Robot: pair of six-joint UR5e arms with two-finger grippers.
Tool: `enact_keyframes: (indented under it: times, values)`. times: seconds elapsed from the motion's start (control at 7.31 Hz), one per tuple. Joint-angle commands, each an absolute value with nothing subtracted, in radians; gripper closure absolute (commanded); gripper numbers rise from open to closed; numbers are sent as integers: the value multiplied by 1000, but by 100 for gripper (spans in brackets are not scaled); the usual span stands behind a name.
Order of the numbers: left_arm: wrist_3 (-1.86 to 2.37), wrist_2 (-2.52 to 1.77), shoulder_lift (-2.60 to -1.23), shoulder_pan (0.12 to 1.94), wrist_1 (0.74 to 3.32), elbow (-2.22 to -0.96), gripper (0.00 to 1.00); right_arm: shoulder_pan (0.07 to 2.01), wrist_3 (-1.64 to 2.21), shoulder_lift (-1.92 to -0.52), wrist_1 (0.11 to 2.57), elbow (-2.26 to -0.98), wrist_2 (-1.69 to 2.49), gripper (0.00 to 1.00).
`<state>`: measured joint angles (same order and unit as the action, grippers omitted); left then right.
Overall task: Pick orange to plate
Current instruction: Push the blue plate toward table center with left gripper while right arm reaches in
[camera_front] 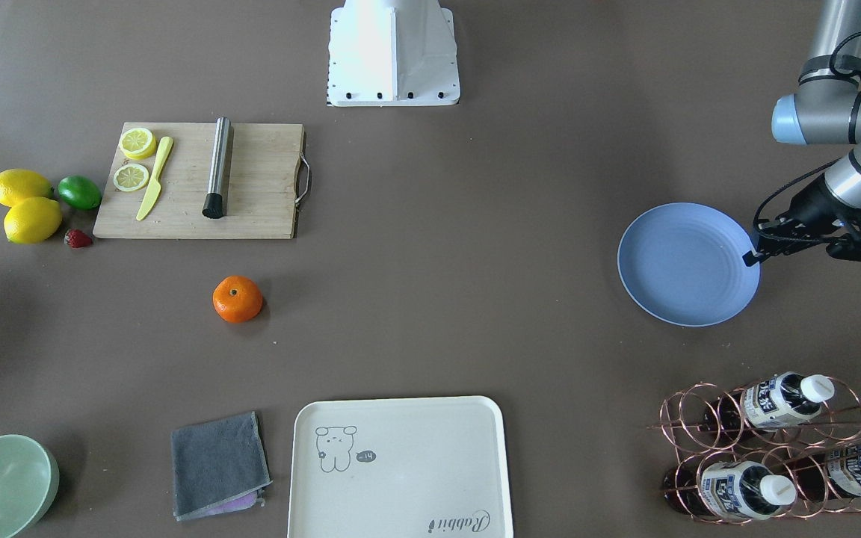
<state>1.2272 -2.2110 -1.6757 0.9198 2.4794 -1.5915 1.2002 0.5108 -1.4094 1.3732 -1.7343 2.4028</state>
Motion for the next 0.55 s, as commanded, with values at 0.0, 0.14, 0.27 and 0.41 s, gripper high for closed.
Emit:
enact_keyframes:
  times: [0.0, 0.14, 0.27, 0.41]
  values:
    - [1457, -2021, -1843, 722, 2312, -1690, 100, 1022, 784, -1313, 1310, -1733, 2295, 0]
    - [1495, -1946, -1905, 648, 2210, -1718, 100, 967, 863, -1275, 1289, -1730, 2261, 0]
    - [1552, -1869, -1946, 573, 2182, -1723, 100, 907, 944, -1244, 1289, -1729, 2203, 0]
    - [1599, -1792, -1972, 484, 2181, -1720, 100, 853, 962, -1229, 1289, -1726, 2124, 0]
